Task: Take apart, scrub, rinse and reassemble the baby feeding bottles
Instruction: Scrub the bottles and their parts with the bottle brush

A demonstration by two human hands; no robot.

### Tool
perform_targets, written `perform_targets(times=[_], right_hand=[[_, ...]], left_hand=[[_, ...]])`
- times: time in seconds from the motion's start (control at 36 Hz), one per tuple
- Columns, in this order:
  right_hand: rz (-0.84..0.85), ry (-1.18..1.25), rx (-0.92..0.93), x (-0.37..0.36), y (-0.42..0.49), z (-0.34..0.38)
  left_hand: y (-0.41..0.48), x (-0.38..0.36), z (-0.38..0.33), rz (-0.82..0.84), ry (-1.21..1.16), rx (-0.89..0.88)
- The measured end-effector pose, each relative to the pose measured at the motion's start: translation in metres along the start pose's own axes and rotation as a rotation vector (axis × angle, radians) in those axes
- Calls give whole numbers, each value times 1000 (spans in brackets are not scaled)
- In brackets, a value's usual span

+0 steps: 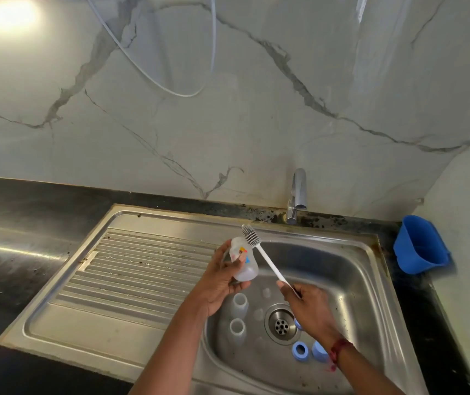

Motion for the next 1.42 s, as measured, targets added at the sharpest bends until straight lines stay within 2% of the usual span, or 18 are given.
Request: perform_targets(times=[0.11, 0.25, 0.44, 0.56, 0.69, 0.81, 0.94, 1.06, 1.14, 1.22, 1.42], right_hand=[[-3, -52, 48, 2, 1, 3], [23, -67, 79, 0, 3, 6], [34, -118, 92, 0, 8, 9], [68, -119, 95, -1, 4, 13], [128, -133, 144, -6, -5, 10], [155, -149, 155, -8, -6, 7], [149, -152, 114, -8, 0, 13], [94, -177, 113, -8, 11, 27], [100, -165, 113, -8, 13, 28], [152, -141, 80, -12, 5, 21], [167, -81, 77, -12, -3, 15]], left_hand=[[0, -1, -10, 58, 108, -17], [0, 5, -15, 89, 129, -39], [-2, 10, -24, 57, 349, -97], [-4, 15, -30, -10, 357, -129], [-6, 37, -40, -174, 259, -185], [-7, 52, -50, -257, 292, -230], [-3, 35, -50, -208, 614, -218], [1, 21, -42, -184, 714, -225], [0, 24, -40, -220, 644, -248], [-3, 44, -44, -294, 418, -270], [-5, 59, -46, -328, 395, -260]])
Point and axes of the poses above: each hand's wrist, its own y-axis towards the middle knuckle, its own x-axis out of the back of the hand, z = x × y, the point moved 8 cm from there along y, towards the middle knuckle, and after that the axes turned 8 degrees about z, right-handed, at the moved point
